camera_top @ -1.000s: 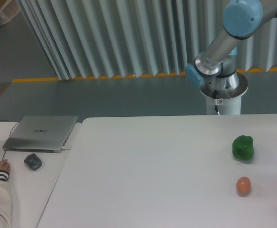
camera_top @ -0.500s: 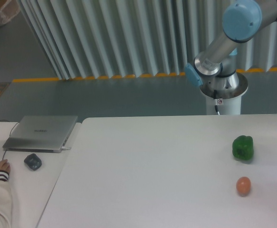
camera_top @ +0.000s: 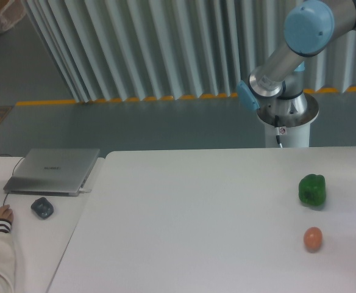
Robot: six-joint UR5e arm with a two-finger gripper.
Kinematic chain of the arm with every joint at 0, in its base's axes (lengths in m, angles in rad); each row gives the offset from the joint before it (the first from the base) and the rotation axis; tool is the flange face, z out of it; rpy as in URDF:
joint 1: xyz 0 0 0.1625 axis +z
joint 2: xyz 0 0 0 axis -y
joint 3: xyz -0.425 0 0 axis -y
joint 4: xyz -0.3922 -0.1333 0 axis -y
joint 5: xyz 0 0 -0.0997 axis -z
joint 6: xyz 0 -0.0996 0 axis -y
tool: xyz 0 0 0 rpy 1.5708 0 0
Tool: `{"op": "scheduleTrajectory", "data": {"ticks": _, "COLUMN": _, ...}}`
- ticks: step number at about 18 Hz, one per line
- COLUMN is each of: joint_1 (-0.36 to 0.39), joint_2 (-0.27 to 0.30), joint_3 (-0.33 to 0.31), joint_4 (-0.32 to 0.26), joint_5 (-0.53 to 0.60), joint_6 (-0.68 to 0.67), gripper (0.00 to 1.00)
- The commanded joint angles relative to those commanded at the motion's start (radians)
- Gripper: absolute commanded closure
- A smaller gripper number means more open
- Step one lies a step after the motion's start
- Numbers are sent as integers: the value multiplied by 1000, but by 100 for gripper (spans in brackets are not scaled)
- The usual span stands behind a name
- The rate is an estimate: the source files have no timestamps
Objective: Place the red pepper on the table
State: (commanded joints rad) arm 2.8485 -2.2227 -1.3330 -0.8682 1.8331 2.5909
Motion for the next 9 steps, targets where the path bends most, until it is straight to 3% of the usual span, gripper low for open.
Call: {"op": "scheduleTrajectory", "data": {"ticks": 9, "joint_1": 46, "joint_2": 9, "joint_3": 1, "joint_4": 2, "joint_5": 18, "joint_6": 35, "gripper": 0}}
